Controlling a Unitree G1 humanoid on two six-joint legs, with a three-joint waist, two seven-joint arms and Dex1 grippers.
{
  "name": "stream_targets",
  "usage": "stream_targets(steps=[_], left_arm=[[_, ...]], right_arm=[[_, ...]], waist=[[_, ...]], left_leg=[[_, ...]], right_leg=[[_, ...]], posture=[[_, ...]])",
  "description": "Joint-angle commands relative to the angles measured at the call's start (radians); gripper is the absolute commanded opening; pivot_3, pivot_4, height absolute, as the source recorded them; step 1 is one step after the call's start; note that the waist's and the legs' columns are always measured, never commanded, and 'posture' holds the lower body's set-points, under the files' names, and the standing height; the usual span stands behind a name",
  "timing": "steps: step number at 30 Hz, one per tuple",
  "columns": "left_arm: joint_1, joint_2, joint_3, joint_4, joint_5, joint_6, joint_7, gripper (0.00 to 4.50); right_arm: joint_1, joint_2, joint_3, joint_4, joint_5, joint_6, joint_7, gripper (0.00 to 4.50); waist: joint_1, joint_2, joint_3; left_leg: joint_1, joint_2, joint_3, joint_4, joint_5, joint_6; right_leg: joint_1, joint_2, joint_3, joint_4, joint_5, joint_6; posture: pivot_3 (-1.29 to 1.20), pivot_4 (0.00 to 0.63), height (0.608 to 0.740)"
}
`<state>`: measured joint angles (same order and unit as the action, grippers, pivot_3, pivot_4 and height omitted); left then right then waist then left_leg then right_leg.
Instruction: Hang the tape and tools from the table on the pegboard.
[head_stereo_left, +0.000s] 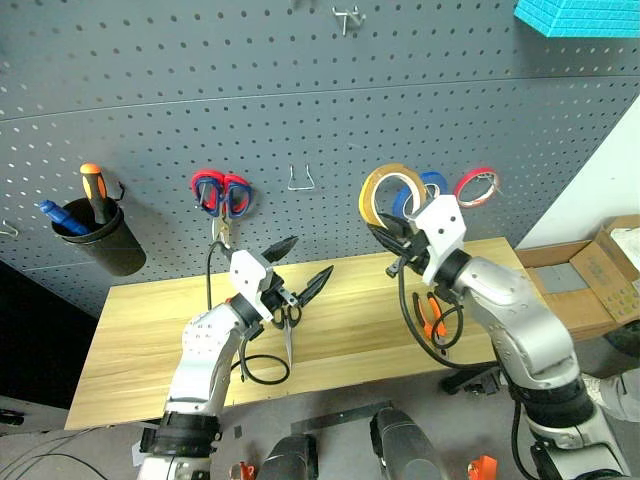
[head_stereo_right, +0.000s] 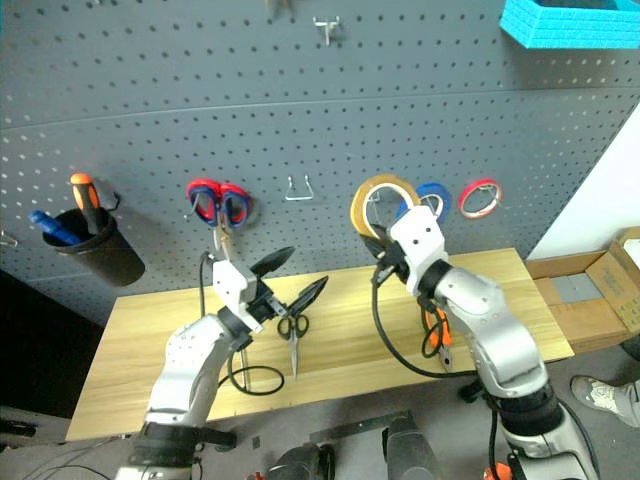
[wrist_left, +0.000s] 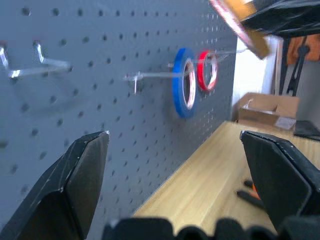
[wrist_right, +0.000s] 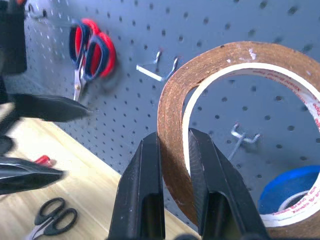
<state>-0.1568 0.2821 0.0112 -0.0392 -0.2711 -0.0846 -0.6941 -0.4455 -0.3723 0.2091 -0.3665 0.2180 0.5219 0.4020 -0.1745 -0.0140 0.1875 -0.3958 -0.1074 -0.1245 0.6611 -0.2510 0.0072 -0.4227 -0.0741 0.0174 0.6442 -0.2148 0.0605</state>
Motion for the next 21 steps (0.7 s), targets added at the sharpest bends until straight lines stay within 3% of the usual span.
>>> stream_targets(steps=[1, 11, 17, 21], left_arm=[[0.025, 0.017, 0.014, -0.098, -0.008, 0.019, 0.028, 4.50], [0.158, 0.097, 0.060, -0.195, -0.052, 0.119, 0.030, 4.50], [0.146, 0.115, 0.062, -0.190, -0.051, 0.129, 0.036, 4.50], [0.135, 0.109, 0.043, -0.191, -0.048, 0.139, 0.034, 4.50]], right_arm=[[-0.045, 0.033, 0.032, 0.068, -0.035, -0.091, 0.031, 0.12], [-0.196, 0.189, 0.018, 0.568, -0.134, -0.361, 0.003, 0.12], [-0.239, 0.218, -0.009, 0.661, -0.157, -0.359, -0.011, 0.12], [-0.206, 0.213, -0.025, 0.626, -0.157, -0.317, -0.012, 1.46]], waist=[[0.012, 0.000, -0.003], [0.057, 0.002, -0.014], [0.080, 0.003, -0.018], [0.088, 0.003, -0.018]], left_leg=[[0.000, 0.000, 0.000, 0.000, 0.000, 0.000], [0.004, 0.001, 0.001, 0.000, 0.000, -0.001], [0.004, 0.000, 0.001, -0.001, 0.001, -0.002], [0.004, 0.001, 0.001, -0.001, 0.001, -0.002]], right_leg=[[0.000, 0.000, 0.000, 0.000, 0.000, 0.000], [0.001, 0.003, 0.001, 0.001, 0.002, -0.003], [0.001, 0.004, 0.001, 0.001, 0.003, -0.004], [0.001, 0.004, 0.001, 0.001, 0.003, -0.004]], posture=[[-0.16, 0.101, 0.740], [-0.10, 0.097, 0.740], [-0.10, 0.105, 0.740], [-0.11, 0.116, 0.740]])
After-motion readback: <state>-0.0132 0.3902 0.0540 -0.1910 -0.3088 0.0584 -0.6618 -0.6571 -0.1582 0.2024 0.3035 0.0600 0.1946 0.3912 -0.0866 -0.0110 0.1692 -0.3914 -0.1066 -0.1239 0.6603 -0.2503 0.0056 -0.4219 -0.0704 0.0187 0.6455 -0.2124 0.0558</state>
